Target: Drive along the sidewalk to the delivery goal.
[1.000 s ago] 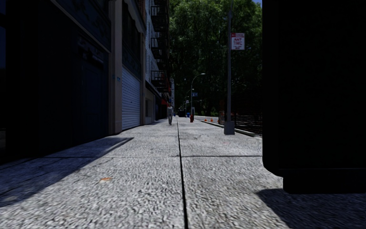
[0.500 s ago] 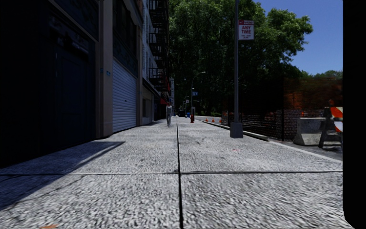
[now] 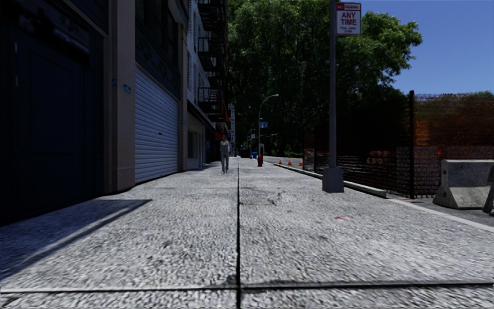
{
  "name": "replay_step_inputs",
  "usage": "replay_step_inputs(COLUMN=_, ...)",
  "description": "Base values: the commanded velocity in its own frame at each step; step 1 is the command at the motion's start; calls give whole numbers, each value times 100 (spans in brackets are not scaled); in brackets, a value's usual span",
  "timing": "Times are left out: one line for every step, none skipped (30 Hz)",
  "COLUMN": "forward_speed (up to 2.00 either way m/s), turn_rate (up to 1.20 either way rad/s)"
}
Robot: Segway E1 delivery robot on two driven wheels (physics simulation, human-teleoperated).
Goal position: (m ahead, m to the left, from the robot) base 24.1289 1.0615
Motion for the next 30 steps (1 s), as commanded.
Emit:
replay_step_inputs(forward_speed=200, turn_rate=0)
replay_step_inputs(forward_speed=200, turn_rate=0)
replay_step_inputs(forward_speed=200, turn_rate=0)
replay_step_inputs(forward_speed=200, turn_rate=0)
replay_step_inputs(forward_speed=200, turn_rate=0)
replay_step_inputs(forward_speed=200, turn_rate=0)
replay_step_inputs(forward_speed=200, turn_rate=0)
replay_step_inputs(forward_speed=200, turn_rate=0)
replay_step_inputs(forward_speed=200, turn_rate=0)
replay_step_inputs(forward_speed=200, turn_rate=0)
replay_step_inputs(forward_speed=200, turn_rate=0)
replay_step_inputs(forward_speed=200, turn_rate=0)
replay_step_inputs(forward_speed=200, turn_rate=0)
replay_step_inputs(forward_speed=200, turn_rate=0)
replay_step_inputs(forward_speed=200, turn_rate=0)
replay_step_inputs(forward_speed=200, turn_rate=0)
replay_step_inputs(forward_speed=200, turn_rate=0)
replay_step_inputs(forward_speed=200, turn_rate=0)
replay_step_inputs(forward_speed=200, turn_rate=0)
replay_step_inputs(forward_speed=200, turn_rate=0)
replay_step_inputs(forward_speed=200, turn_rate=0)
replay_step_inputs(forward_speed=200, turn_rate=0)
replay_step_inputs(forward_speed=200, turn_rate=0)
replay_step_inputs(forward_speed=200, turn_rate=0)
replay_step_inputs(forward_speed=200, turn_rate=0)
replay_step_inputs(forward_speed=200, turn_rate=0)
replay_step_inputs(forward_speed=200, turn_rate=0)
replay_step_inputs(forward_speed=200, turn_rate=0)
replay_step_inputs(forward_speed=200, turn_rate=0)
replay_step_inputs(forward_speed=200, turn_rate=0)
